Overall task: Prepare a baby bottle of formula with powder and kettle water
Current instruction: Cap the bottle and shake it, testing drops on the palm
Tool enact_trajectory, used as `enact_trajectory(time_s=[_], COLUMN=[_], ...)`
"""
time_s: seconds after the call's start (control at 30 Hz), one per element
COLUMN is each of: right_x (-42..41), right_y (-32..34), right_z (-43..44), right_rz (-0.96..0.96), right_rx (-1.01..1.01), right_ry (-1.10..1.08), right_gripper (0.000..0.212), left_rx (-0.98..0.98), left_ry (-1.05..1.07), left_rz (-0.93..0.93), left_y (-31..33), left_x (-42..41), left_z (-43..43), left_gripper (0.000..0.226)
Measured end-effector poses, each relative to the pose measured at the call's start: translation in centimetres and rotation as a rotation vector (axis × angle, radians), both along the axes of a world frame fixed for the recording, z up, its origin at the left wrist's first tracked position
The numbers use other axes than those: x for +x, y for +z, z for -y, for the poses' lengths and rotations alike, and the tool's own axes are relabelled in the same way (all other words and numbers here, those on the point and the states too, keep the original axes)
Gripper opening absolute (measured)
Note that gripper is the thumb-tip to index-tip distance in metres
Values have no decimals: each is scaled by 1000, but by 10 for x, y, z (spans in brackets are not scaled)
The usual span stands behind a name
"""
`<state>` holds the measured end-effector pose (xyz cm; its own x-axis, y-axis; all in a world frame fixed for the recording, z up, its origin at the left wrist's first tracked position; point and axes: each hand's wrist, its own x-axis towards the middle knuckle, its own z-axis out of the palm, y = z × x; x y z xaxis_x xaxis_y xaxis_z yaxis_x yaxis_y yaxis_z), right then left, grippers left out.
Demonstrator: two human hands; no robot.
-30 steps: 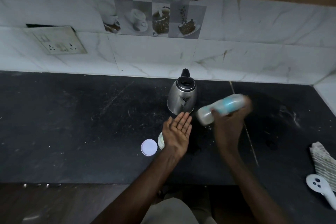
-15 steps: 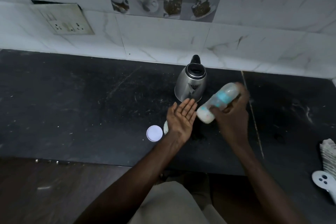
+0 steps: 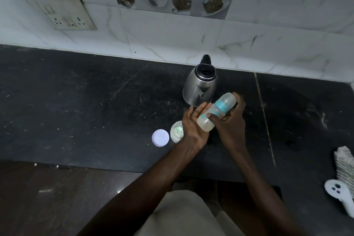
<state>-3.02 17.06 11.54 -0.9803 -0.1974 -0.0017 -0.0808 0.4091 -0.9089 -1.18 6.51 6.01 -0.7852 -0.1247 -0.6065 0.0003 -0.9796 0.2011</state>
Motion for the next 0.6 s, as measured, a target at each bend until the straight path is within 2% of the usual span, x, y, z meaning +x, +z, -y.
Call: enact_trajectory(time_s=[0.17,0.27,0.43,0.6], right_x=[-2,-10,-25,-28], right_y=[-1,0,6,18], right_z=[-10,-18,-31,-33], right_rz=[19,32,57,-58], right_rx=[6,32,61,88], right_ry=[101,205,347,412], right_gripper=[98,90,88,88], left_rx=[-23,-40,-8,19], left_ry=[-31,-36,-39,-68], left_rz=[22,24,5,-42], left_y=[-5,-9,-10,-2], left_x=[-5,-6,-9,-13], left_z=[-3,-3,-5,-9], left_gripper=[53,51,58,53])
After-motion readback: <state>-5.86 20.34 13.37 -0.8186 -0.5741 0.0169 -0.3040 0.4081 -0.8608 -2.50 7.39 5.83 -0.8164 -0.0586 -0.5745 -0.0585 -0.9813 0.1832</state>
